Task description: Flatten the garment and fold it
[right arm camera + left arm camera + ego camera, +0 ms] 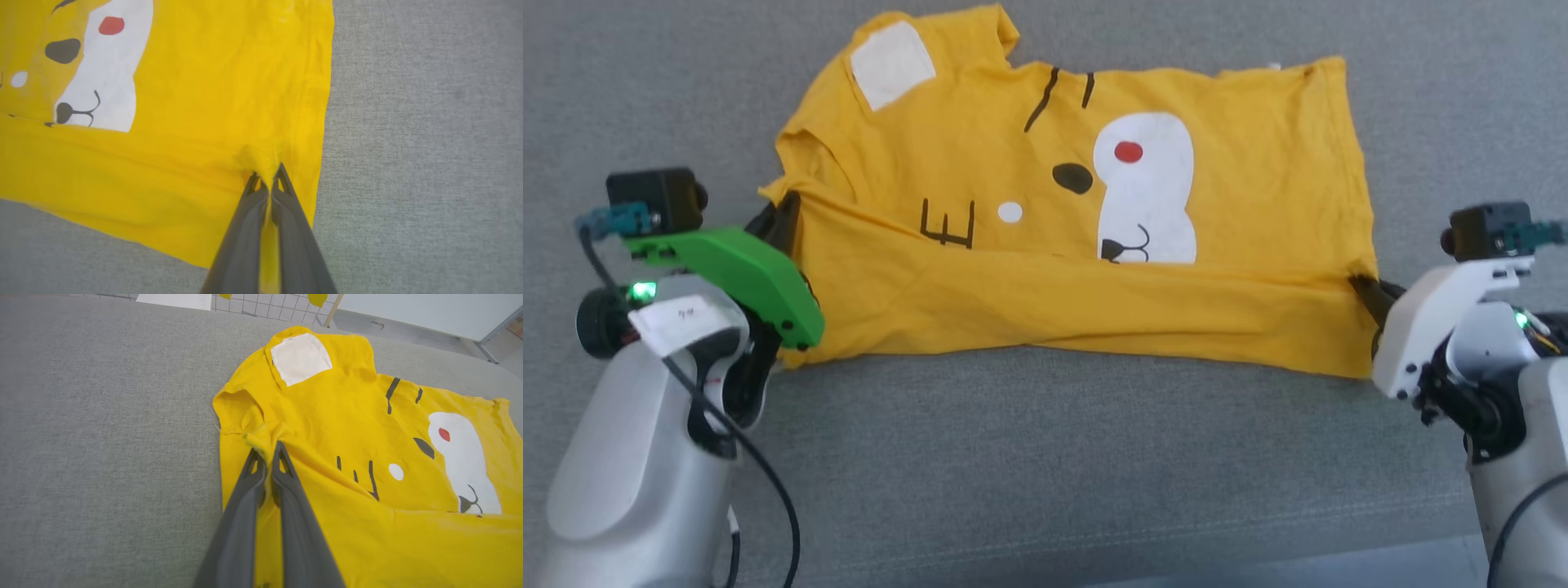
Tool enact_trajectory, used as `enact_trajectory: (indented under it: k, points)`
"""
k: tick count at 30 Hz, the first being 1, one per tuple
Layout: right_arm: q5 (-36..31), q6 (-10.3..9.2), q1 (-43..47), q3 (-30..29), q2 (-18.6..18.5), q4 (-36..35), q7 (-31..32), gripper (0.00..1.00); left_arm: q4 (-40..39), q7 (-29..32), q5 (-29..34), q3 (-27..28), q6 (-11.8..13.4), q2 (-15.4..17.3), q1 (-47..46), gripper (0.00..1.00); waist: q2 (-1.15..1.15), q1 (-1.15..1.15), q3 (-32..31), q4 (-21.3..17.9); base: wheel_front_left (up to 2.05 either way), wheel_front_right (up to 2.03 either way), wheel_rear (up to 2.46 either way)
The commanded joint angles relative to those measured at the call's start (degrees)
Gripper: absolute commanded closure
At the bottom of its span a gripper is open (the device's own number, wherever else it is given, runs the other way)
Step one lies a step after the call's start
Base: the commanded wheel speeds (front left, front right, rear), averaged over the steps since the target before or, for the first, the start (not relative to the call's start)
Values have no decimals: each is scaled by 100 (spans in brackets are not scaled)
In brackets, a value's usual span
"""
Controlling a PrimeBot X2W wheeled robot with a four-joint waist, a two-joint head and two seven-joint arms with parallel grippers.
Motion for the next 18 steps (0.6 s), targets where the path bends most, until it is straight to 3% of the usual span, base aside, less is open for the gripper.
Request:
enact_trajectory:
  k: [1,14,15,16,17,18]
  points:
    - [-51,-8,-172,34,28,66,94,100,122,8,84,-28,-40,55,-179,100,0,0,406,-83,0,0,0]
    - [-176,-8,-708,232,34,713,615,100,1302,-309,241,-319,-367,-65,-798,100,0,0,735,-19,0,0,0]
    - [-165,-8,-694,236,28,720,612,63,1341,-371,241,-323,-392,-83,-831,94,0,0,703,-8,0,0,0]
    - [-152,-8,-669,257,4,708,595,0,1375,-459,255,-335,-431,-96,-874,65,0,0,648,7,0,0,0]
    - [-134,-8,-639,250,-13,692,561,0,1397,-541,264,-347,-475,-108,-902,10,0,0,585,19,0,0,0]
    - [-92,-8,-600,194,-18,660,494,0,1422,-649,260,-331,-496,-127,-932,0,0,0,503,31,0,0,0]
